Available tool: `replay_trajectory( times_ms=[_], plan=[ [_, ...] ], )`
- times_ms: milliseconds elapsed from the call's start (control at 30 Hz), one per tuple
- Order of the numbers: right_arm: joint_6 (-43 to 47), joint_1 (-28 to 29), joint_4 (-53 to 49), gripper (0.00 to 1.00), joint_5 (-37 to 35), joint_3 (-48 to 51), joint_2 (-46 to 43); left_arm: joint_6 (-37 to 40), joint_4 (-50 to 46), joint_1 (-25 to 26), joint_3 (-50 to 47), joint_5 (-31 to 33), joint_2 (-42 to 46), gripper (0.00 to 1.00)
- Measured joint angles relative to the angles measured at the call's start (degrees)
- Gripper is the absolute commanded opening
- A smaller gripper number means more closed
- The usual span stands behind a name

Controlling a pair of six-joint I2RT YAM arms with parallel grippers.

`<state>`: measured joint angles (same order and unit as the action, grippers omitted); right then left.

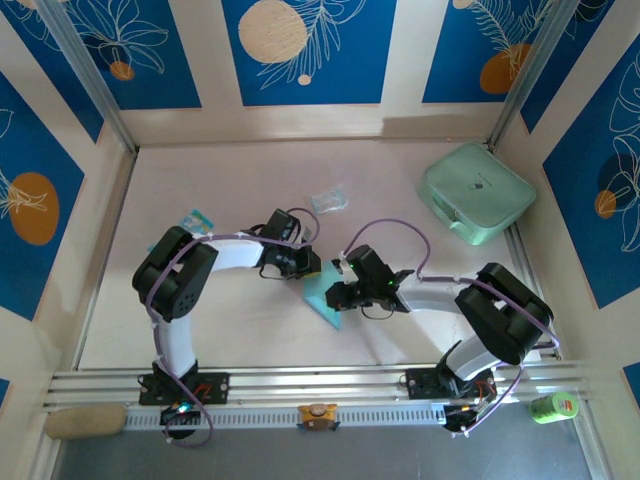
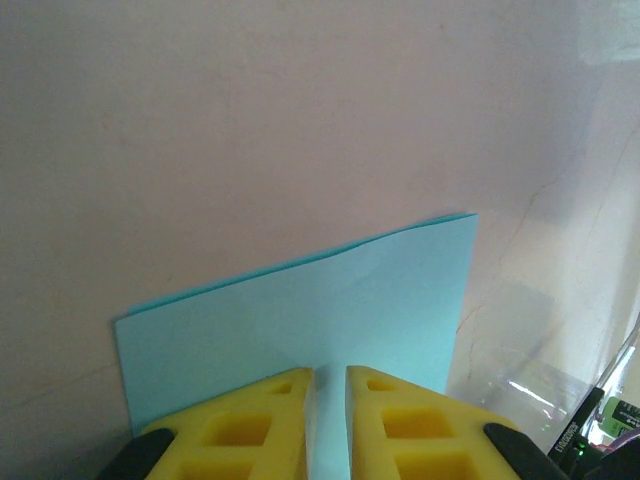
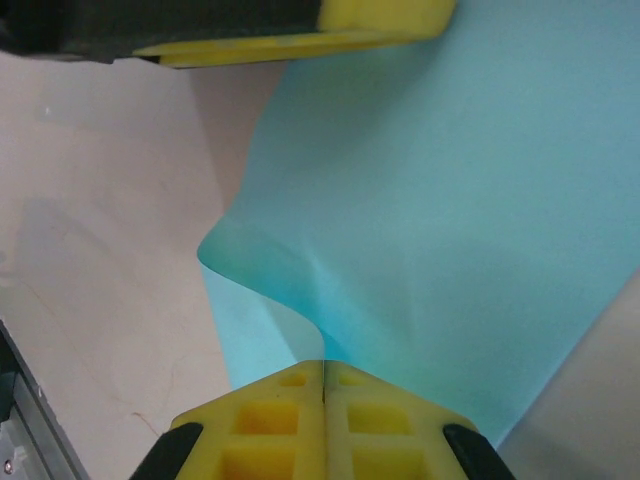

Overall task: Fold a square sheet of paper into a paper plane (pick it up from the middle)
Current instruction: Third fold the triangle at the center of the table.

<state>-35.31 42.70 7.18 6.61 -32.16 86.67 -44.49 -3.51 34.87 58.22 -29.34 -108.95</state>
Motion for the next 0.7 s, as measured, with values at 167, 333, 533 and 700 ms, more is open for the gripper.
replay_trajectory(
  times_ms=[167, 333, 533, 700],
  plan=[
    [0.4, -0.4, -0.9, 0.04, -0.2, 0.0, 0.0, 0.0, 0.0, 0.0, 0.0, 0.0, 0.0, 0.16],
    [0.4, -0.4, -0.9, 0.04, -0.3, 0.0, 0.0, 0.0, 0.0, 0.0, 0.0, 0.0, 0.0, 0.16],
    [0.4, -0.4, -1.5, 0.04, -1.5, 0.0, 0.0, 0.0, 0.0, 0.0, 0.0, 0.0, 0.0, 0.16],
    [0.4, -0.5, -2.3, 0.04, -2.1, 0.0, 0.0, 0.0, 0.0, 0.0, 0.0, 0.0, 0.0, 0.16]
  ],
)
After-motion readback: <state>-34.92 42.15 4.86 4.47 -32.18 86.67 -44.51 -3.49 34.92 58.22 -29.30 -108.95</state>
